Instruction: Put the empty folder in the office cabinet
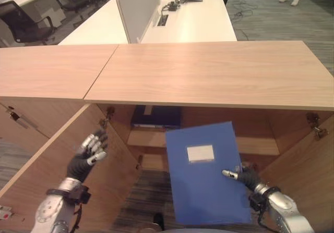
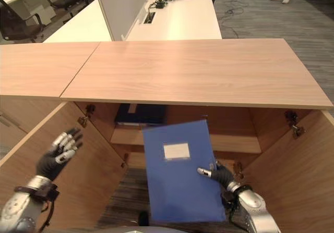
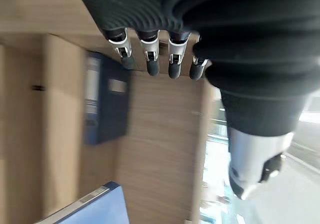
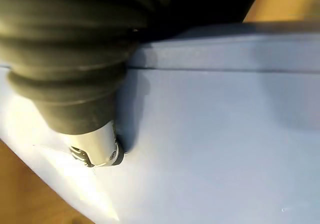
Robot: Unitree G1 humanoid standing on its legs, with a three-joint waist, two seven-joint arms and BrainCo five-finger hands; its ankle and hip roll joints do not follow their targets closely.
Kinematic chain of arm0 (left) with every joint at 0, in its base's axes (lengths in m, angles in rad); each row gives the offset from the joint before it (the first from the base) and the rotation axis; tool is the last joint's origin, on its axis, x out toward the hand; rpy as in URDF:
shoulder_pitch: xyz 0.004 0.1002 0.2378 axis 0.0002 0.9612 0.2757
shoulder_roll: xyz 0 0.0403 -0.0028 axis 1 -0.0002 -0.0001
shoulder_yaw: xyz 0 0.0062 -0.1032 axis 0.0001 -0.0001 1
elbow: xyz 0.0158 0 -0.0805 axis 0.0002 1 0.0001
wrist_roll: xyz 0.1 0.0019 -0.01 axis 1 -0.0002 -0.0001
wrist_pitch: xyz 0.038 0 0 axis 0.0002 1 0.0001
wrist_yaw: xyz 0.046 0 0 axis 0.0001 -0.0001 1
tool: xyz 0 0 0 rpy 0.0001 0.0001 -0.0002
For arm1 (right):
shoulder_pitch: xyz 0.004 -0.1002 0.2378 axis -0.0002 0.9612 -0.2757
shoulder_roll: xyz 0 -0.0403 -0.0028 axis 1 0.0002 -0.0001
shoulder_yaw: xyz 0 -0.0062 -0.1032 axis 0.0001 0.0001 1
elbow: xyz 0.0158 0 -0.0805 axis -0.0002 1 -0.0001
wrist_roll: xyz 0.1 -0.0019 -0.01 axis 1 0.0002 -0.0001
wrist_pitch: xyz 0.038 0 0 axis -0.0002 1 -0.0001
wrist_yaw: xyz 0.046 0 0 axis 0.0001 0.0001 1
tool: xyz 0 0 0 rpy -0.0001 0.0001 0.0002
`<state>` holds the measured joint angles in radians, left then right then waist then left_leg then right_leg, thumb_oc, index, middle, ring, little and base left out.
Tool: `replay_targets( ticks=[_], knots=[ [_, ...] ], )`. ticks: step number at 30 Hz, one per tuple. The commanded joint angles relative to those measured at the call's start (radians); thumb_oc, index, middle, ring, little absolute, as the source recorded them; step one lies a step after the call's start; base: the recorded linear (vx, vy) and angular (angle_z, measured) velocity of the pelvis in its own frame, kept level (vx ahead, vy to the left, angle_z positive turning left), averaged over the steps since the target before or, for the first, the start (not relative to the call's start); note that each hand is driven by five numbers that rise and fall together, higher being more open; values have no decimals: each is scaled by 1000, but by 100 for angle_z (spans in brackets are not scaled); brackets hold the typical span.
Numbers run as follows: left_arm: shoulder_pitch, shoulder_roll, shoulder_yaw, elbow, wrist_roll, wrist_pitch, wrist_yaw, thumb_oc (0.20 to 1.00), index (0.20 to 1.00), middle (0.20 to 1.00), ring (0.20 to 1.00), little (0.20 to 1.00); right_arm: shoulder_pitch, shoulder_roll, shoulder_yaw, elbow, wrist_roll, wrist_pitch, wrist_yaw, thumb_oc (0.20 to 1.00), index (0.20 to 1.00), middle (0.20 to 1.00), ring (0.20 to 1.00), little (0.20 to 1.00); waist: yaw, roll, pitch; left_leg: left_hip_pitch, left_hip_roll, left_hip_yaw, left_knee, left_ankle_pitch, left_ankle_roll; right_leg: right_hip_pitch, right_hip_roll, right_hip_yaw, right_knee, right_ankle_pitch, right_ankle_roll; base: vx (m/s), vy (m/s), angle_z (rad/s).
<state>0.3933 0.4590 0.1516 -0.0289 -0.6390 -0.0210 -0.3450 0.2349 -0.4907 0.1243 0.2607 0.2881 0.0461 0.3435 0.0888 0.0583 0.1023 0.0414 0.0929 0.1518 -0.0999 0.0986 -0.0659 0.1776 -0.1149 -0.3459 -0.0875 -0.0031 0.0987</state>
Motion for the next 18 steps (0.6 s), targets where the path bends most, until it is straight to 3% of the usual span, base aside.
replay_targets(
  ticks=[1, 3, 8, 12, 18],
  knots=[
    [-62, 26, 13, 19, 50, -41, -13, 1000, 1000, 1000, 1000, 1000, -100, 35, 28, -7, -14, -58, -9, 200, 200, 200, 200, 200, -7, -49, 11, 62, 20, -50, 13, -91, -43, 24, -62, 70, 1, -16, 52, 0, 0, 0],
    [-102, 24, -72, 159, 128, -45, -8, 1000, 1000, 1000, 1000, 1000, -131, 65, 67, 98, 5, -54, -26, 200, 200, 200, 200, 200, -8, -48, 11, 59, 20, -54, 13, -87, -42, 22, -60, 68, 2, -16, 53, 0, 0, 0],
    [-144, 36, -158, 267, 236, -63, 13, 1000, 1000, 1000, 1000, 1000, -174, 103, 90, 179, 68, -57, -59, 200, 200, 200, 200, 200, -10, -46, 12, 53, 19, -55, 13, -85, -41, 19, -60, 66, 3, -16, 55, 0, 0, 0],
    [-188, 49, -246, 403, 399, -83, 59, 1000, 1000, 1000, 1000, 1000, -239, 166, 70, 305, 230, -73, -131, 200, 200, 200, 200, 200, -9, -42, 13, 46, 18, -59, 13, -83, -41, 13, -61, 65, 4, -16, 56, 0, 0, 0],
    [-237, 40, -335, 562, 508, -97, 125, 1000, 1000, 1000, 1000, 1000, -389, 219, -25, 471, 470, -127, -245, 200, 200, 200, 200, 200, 10, -31, 23, 25, 13, -67, 13, -80, -41, 1, -60, 56, 7, -19, 59, -6, -10, 8]
  ],
)
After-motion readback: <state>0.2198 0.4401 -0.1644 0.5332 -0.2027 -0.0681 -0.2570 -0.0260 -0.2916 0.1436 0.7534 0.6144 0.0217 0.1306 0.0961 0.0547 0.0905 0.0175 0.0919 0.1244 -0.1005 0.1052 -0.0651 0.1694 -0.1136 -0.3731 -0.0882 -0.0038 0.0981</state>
